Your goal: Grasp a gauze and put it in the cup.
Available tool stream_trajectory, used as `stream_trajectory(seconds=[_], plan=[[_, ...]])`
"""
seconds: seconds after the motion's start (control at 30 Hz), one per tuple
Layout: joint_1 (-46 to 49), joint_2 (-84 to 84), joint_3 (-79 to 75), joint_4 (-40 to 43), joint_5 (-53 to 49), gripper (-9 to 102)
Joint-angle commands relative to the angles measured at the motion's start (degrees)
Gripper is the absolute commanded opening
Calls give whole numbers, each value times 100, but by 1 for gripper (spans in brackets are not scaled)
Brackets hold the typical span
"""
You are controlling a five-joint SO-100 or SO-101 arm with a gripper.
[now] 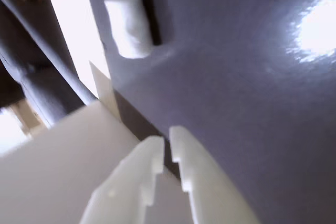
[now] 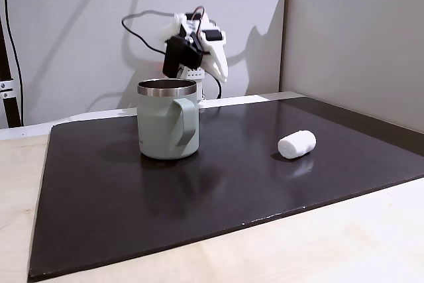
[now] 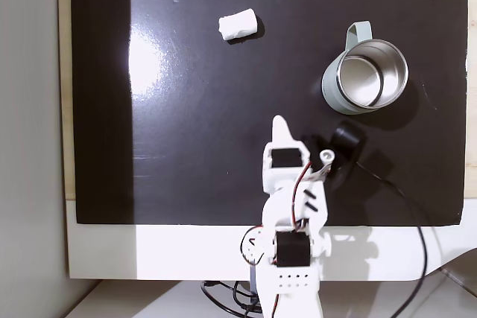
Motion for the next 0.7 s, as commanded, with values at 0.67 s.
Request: stream_trajectory(seconds=[0.67], plan=[[53,-8130,-8807,3700,211,8]])
